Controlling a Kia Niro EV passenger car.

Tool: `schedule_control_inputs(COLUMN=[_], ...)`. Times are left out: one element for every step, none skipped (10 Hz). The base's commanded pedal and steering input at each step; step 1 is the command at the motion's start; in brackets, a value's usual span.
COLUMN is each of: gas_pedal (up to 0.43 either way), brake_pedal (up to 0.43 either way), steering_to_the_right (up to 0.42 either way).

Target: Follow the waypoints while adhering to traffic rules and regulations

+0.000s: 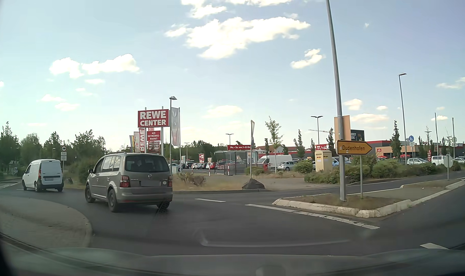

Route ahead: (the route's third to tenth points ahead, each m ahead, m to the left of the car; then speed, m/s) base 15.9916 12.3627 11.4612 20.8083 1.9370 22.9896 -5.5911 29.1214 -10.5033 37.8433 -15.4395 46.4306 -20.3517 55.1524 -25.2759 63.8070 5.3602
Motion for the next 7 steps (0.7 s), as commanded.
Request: schedule_control_inputs(gas_pedal=[0.0,0.0,0.0,0.0,0.0,0.0,0.0], brake_pedal=[0.03,0.03,0.03,0.03,0.03,0.03,0.03], steering_to_the_right=[-0.167,-0.197,-0.227,-0.249,-0.276,-0.296,-0.309])
